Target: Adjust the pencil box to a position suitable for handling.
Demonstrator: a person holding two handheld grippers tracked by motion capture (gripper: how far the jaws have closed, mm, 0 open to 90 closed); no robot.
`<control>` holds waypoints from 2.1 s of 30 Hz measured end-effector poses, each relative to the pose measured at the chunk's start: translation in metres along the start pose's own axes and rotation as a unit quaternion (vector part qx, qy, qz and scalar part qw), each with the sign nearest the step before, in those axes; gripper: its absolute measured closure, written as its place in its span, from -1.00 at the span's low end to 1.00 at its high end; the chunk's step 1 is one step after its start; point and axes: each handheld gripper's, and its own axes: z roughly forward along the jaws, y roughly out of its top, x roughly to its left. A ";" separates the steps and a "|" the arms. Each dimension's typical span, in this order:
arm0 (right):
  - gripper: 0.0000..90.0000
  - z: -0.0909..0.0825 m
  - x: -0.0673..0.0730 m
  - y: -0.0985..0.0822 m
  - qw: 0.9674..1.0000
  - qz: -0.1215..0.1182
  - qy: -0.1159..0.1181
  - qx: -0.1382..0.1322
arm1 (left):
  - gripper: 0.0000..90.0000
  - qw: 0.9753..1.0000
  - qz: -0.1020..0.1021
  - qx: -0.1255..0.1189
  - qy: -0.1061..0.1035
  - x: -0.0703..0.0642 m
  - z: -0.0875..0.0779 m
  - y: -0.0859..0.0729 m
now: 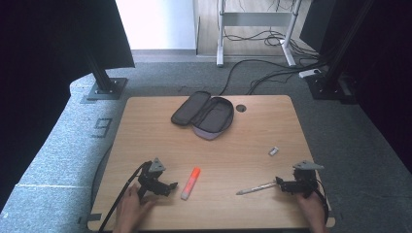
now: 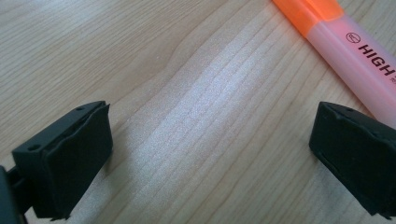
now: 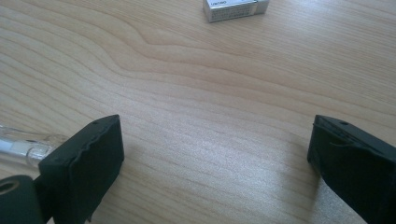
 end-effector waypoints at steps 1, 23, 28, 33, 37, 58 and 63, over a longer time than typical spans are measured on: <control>-0.93 0.000 0.000 0.000 1.000 0.000 0.000 0.000 | -1.00 1.000 0.000 0.000 0.000 0.000 0.000 0.000; -0.93 0.000 0.000 0.000 1.000 -0.002 0.003 0.000 | -0.98 1.000 -0.013 0.005 0.010 -0.004 0.000 0.002; -0.93 0.000 0.000 0.000 1.000 -0.002 0.003 0.000 | -1.00 1.000 -0.017 0.000 -0.003 -0.001 -0.001 0.002; -0.93 0.000 0.000 0.000 1.000 -0.002 0.004 0.000 | -1.00 0.999 -0.023 -0.024 -0.017 0.000 -0.006 0.004; -0.93 0.000 0.000 0.000 1.000 -0.002 0.003 0.000 | -1.00 0.998 -0.034 -0.041 -0.028 0.003 -0.010 0.006; -0.93 0.000 0.000 0.000 1.000 -0.002 0.003 0.000 | -1.00 0.999 -0.009 -0.039 -0.011 0.006 -0.010 0.039; -0.93 0.000 0.000 0.000 1.000 -0.002 0.004 0.000 | -1.00 0.999 -0.004 -0.034 -0.015 0.007 -0.006 0.049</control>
